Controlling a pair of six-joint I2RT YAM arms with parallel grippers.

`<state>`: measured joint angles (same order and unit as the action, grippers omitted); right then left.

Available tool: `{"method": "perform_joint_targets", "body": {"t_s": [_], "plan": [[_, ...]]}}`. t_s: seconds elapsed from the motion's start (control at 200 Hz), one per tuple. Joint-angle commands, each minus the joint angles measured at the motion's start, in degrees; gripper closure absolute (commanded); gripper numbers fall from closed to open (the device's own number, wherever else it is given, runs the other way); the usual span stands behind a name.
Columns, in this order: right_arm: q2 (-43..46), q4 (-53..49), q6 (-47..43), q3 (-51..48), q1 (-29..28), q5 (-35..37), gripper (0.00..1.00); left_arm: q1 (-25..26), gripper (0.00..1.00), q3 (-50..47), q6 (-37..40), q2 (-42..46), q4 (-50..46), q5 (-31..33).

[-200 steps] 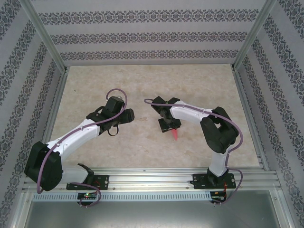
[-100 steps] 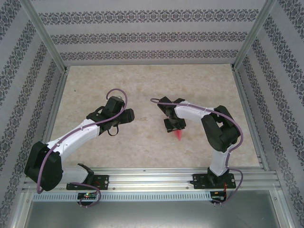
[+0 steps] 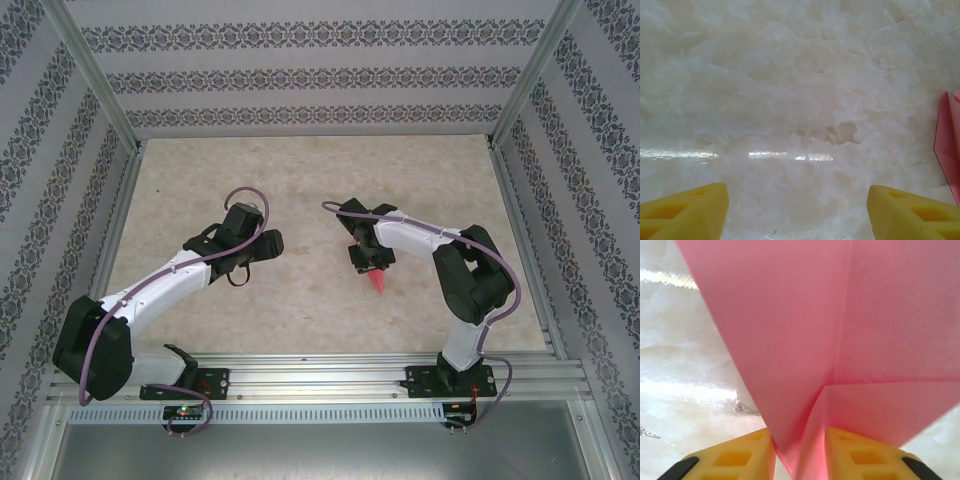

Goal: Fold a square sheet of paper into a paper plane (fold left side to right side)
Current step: Move the paper plane to the center of the table.

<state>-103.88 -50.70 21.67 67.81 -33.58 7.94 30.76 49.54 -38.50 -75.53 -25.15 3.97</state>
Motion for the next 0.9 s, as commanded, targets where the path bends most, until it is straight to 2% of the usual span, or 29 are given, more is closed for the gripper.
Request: {"method": "perform_joint_targets", "body": {"t_s": [0.0,0.265,0.35,0.575,0.894], "plan": [[1.99,0.85,-0.82,-0.78,0.88,1.06,0.73,-0.7,0.26,0.01,-0.82,-0.49,1.33,-0.01],[2.85,0.94,-1.68,-1.1,2.07,0.18,0.94,-0.71,0.26,0.15,-0.8,-0.61,1.26,-0.07],[4.27,0.87,-1.63,-1.04,2.66,-0.97,0.97,-0.71,0.26,0.34,-0.77,-0.51,1.0,-0.01],[8.95,3.68,0.63,-3.11,6.2,-8.84,0.96,-0.7,0.26,0.82,-0.32,-0.41,0.65,0.27],[3.2,5.46,0.83,-3.65,7.13,-10.17,0.89,-0.7,0.24,1.66,0.66,-0.5,0.37,-0.29]]}}
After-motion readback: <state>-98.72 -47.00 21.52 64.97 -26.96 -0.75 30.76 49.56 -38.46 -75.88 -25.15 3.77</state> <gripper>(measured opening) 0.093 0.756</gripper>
